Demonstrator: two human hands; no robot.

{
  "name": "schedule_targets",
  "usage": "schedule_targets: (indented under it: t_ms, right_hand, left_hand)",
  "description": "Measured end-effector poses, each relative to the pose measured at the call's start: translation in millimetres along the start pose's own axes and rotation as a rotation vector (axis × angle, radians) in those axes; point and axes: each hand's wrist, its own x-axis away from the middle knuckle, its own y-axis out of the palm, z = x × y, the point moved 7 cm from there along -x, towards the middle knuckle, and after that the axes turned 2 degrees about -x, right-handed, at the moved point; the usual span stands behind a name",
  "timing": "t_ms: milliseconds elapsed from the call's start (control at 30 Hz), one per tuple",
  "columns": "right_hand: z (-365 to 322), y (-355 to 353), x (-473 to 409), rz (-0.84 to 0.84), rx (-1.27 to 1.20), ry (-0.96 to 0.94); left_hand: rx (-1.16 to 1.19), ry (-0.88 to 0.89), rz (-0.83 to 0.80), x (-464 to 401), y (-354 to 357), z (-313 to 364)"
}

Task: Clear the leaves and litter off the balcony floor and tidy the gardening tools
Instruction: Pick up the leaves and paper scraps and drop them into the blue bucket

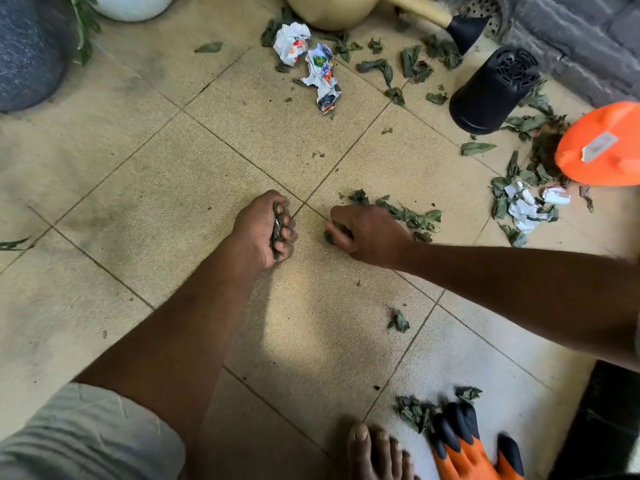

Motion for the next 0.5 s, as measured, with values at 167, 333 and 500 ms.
schedule_targets:
  t_ms: [167, 333, 500]
  right_hand:
    - [28, -22, 4, -0.071, 0.016, 0.293]
    - [56, -35, -7, -0.113, 0.195, 0.338]
    - [36, -5, -4, -0.253, 0.53, -0.052]
  left_hand:
    - [-0.003, -0.01, -0.005, -2, 3, 1]
    - [-0.025, -0.011, -0.004, -6, 8, -2]
    - [-0.027, -0.015, -0.008, -7, 9, -7]
